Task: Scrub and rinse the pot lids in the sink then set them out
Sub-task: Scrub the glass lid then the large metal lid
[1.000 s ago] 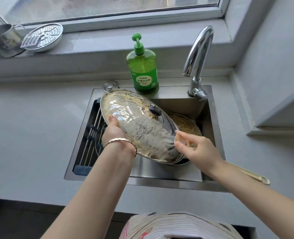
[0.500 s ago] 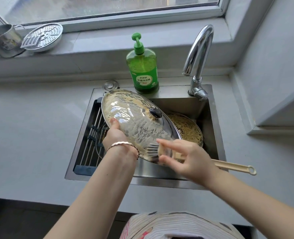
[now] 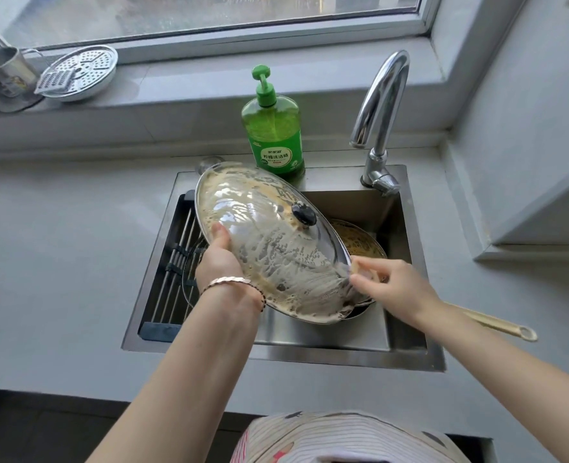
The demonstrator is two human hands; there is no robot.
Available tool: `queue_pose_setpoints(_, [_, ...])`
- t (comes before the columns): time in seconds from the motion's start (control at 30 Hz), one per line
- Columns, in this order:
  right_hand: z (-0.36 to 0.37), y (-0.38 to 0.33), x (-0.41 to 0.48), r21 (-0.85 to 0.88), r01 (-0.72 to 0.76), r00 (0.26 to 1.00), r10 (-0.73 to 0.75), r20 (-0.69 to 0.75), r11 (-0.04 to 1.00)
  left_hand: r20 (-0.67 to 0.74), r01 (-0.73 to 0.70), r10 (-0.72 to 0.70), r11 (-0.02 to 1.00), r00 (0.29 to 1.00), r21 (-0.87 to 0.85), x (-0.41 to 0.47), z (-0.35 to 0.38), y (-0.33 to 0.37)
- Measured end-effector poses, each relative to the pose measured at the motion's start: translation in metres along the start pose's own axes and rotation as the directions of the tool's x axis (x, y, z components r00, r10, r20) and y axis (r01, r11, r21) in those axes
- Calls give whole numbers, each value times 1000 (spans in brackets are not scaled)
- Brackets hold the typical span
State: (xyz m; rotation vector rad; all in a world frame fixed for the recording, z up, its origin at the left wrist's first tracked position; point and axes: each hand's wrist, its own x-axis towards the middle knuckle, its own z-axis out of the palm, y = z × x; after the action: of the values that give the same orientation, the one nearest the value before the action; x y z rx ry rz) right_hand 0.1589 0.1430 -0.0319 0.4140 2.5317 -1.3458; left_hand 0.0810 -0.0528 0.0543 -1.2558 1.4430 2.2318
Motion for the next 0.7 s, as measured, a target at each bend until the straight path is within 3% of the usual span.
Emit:
queue_pose_setpoints(0.1, [14,-16,-22,205,161,978,-185,101,965,-2,-14,14,1000,1000,-7,3,-2,4])
queue_pose_setpoints(0.17, [8,-10,-17,222,132,987,-148,55,966,9,3,-3,1000,1000,-25,3,-4,6])
queue_pose_setpoints(0.27, [0,1,2,203,-26,998,37,-53,979,10,37,-36,998,999,-44,0,-7,0])
queue_pose_setpoints(0.43, [10,-22,-5,215,90,995,-97,25,972,45,46,-45,999,998,-16,-4,-9,2])
queue_pose_setpoints(0.57, [-4,-17,16,246,-37,998,51,-48,969,48,31,-32,999,998,30,-6,-11,-2])
queue_pose_setpoints(0.7, [8,-33,14,226,94,993,-108,49,970,56,46,-48,998,997,50,-9,-9,-4])
